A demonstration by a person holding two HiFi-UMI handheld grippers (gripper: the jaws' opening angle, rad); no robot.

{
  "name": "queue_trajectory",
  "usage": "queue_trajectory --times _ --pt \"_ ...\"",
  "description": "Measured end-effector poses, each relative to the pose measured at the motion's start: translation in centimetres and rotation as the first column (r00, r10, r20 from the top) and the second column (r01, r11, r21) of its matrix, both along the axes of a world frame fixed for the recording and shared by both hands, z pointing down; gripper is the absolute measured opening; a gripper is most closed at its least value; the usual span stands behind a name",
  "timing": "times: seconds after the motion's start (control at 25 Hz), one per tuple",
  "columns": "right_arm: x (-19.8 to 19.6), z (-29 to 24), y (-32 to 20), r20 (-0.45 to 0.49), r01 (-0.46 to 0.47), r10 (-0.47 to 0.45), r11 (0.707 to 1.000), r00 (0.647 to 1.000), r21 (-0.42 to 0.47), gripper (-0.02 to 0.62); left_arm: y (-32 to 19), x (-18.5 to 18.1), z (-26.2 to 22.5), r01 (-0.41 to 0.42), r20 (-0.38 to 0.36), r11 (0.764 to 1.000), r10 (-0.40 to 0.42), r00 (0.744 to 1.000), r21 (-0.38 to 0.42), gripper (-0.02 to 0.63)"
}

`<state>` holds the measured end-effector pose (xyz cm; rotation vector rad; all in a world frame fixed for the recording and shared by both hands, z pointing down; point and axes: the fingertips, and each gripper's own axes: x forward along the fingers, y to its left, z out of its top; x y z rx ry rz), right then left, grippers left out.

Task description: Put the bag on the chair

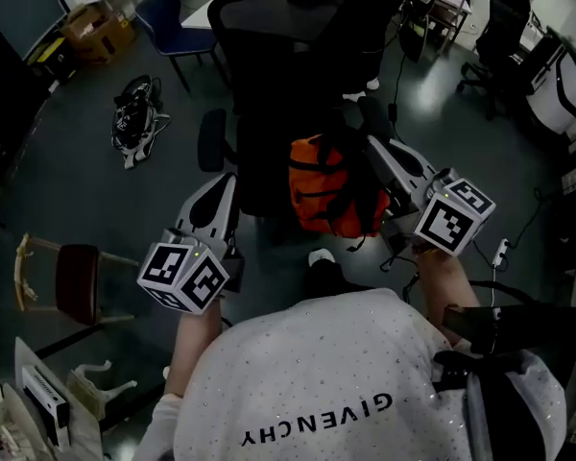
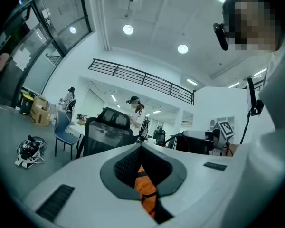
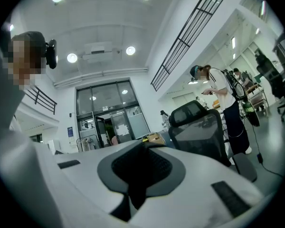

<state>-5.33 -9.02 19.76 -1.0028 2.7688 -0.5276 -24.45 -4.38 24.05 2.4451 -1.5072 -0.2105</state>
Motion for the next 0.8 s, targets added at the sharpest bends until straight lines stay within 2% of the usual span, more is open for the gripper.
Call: queue_trajectory --times 0.12,0.24,0.4,0.52,0.8 --pt "-1.2 0.6 -1.2 -0.038 0.014 -0.014 1.000 0.999 -0.004 0.014 -1.0 -0.8 0.3 -0.013 -0.025 1.000 0.013 1.000 -0.009 0.000" --pt "-1.6 1.0 -3.0 -0.037 0.019 -0.019 1.000 0.999 -0.009 0.014 -2.6 -1.4 0.5 -0.026 -0.067 0.999 0.025 0.997 -0.022 0.000" --pt "-2.4 1.4 -6.1 -0.018 0.036 -0.036 0.999 0.999 -0.020 0.014 -5.8 -2.3 1.3 -0.012 -0.034 0.999 0.011 0.999 -0.035 0.000" --pt "-2.7 1.7 -9.0 -0.004 0.053 -0.053 0.998 0.999 -0.027 0.014 -8.8 -2.7 1.7 0.003 -0.036 0.999 -0.005 0.999 -0.042 0.000" --pt "-4.8 0.4 -18.2 0.006 0.102 -0.102 0.995 0.995 0.001 0.014 -17.5 -3.6 0.1 0.019 -0.034 1.000 -0.020 0.999 -0.002 0.000"
